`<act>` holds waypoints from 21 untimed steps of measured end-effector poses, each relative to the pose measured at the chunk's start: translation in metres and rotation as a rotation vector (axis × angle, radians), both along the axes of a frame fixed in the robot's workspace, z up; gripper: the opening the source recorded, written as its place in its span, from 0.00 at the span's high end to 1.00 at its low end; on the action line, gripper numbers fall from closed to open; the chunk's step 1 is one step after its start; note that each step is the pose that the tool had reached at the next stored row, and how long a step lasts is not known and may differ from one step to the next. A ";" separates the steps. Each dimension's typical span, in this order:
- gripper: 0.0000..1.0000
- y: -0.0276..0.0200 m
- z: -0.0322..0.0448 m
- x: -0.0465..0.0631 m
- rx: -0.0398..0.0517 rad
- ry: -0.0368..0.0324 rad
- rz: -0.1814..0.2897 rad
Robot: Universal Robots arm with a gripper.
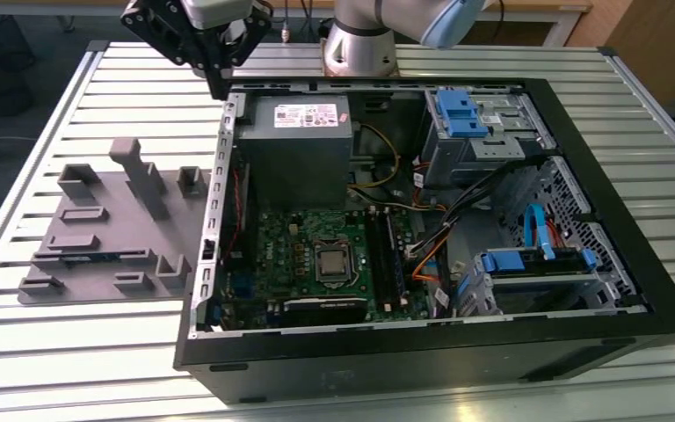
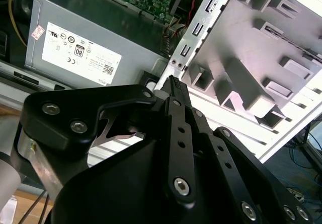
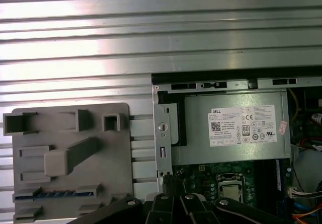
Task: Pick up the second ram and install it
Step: 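Reach for the second ram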
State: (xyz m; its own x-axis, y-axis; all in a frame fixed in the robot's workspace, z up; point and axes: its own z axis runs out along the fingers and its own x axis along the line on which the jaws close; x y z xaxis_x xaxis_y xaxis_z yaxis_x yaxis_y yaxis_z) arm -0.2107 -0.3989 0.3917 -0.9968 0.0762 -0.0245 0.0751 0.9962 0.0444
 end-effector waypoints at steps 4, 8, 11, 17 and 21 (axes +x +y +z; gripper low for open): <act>0.89 0.0000 0.0000 -0.001 0.0000 0.0000 0.000; 0.89 0.0000 0.0000 -0.002 0.0000 0.0001 0.000; 0.89 0.0000 0.0000 -0.003 0.0000 0.0001 0.000; 0.89 0.0000 -0.0001 -0.005 0.0000 0.0000 0.000; 0.89 0.0000 -0.0001 -0.006 0.0000 0.0001 0.000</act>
State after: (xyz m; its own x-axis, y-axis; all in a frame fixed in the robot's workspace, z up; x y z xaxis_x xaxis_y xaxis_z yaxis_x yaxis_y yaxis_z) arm -0.2170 -0.3990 0.3915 -0.9968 0.0763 -0.0244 0.0751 0.9962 0.0444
